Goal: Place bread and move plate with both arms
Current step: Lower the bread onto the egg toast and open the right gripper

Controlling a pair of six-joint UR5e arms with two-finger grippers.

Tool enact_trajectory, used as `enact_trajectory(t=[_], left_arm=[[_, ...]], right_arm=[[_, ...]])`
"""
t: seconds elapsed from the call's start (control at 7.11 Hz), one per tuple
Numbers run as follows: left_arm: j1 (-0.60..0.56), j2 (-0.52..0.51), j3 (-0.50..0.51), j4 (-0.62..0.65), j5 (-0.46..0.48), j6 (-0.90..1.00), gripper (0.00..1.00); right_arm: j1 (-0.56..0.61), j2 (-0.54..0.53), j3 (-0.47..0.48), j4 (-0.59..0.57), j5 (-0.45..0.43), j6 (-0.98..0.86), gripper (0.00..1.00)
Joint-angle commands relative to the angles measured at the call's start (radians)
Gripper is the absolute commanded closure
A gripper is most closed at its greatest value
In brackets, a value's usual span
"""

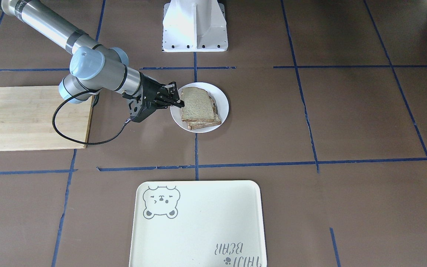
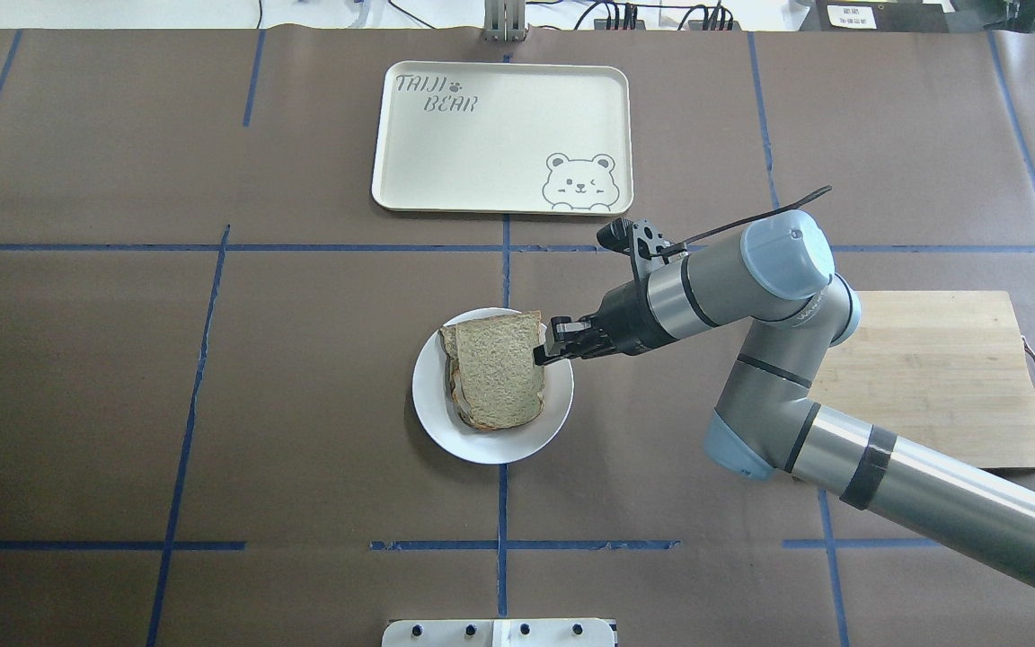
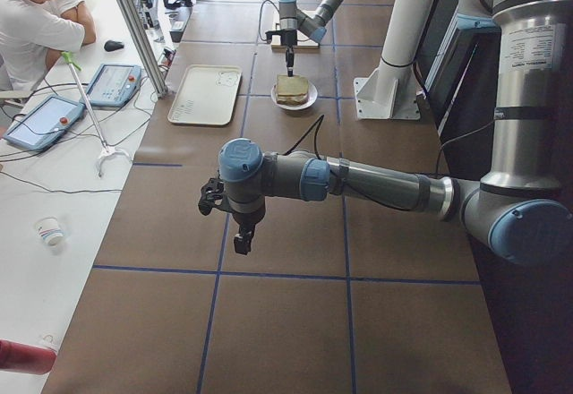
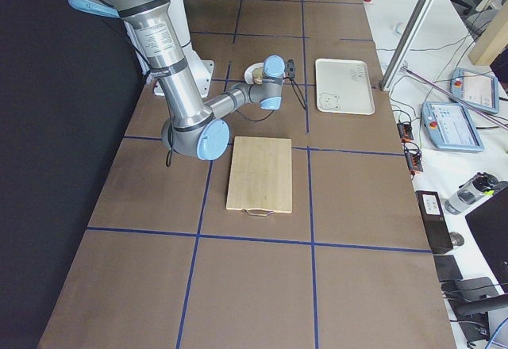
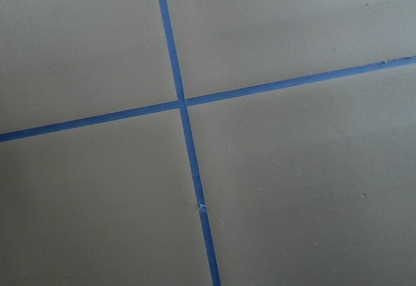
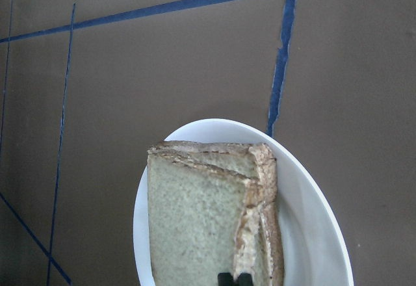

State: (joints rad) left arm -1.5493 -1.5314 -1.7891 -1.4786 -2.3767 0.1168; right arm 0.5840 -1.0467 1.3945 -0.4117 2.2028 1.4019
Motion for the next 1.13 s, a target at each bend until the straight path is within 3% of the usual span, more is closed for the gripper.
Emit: enact_trajectory(t=[0.0,0.98], left_arm=[[0.0,0.002,-0.007,0.003,0.001,0.0,0.0],[0.0,0.007,-0.03,0.004,0.001,0.0,0.0]], right_arm=[[-0.012,0.001,-0.002,0.004,0.0,-0.006,1.0],[-0.024,0.014,-0.012,0.001,-0.08,-0.086,1.0]])
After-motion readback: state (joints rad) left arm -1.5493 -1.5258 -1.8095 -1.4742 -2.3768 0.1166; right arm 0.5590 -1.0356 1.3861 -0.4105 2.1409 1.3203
